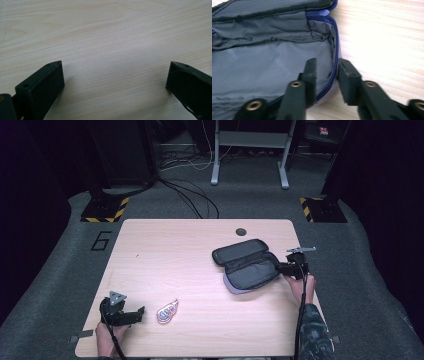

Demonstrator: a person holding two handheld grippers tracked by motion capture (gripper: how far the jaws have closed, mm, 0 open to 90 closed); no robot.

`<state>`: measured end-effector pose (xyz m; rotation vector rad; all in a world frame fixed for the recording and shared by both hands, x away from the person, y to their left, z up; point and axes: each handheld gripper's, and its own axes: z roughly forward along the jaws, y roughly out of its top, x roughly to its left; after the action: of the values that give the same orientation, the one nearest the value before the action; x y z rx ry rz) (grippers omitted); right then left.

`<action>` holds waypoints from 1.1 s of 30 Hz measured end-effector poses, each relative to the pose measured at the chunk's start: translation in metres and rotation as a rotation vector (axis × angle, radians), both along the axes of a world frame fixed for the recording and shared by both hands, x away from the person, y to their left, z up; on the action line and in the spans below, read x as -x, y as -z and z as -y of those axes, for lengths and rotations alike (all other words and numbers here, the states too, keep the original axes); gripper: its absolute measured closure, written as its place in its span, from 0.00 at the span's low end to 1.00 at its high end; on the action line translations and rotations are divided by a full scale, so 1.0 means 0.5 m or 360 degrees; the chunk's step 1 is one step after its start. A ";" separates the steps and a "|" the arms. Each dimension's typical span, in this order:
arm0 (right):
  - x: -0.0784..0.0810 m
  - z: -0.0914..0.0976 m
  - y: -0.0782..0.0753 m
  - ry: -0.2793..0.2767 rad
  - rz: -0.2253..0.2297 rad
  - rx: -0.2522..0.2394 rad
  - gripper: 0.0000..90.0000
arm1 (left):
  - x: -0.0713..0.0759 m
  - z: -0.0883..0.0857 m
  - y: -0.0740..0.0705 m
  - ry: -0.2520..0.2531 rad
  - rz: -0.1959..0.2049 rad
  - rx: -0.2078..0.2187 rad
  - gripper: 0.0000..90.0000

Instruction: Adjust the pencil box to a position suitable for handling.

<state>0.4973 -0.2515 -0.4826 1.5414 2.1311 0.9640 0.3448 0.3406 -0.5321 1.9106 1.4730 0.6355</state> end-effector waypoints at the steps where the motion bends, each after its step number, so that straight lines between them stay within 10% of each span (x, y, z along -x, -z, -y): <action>1: 0.002 -0.001 0.000 -0.0004 0.0019 0.0016 0.86 | 0.000 0.000 0.000 0.0001 0.0001 -0.0002 0.02; 33: 0.096 -0.099 0.015 0.0023 0.0021 -0.0105 0.94 | 0.001 0.000 0.000 -0.0002 0.0000 -0.0002 0.02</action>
<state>0.4495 -0.2022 -0.4899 1.5751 2.0958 1.0465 0.3442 0.3405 -0.5321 1.9106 1.4738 0.6370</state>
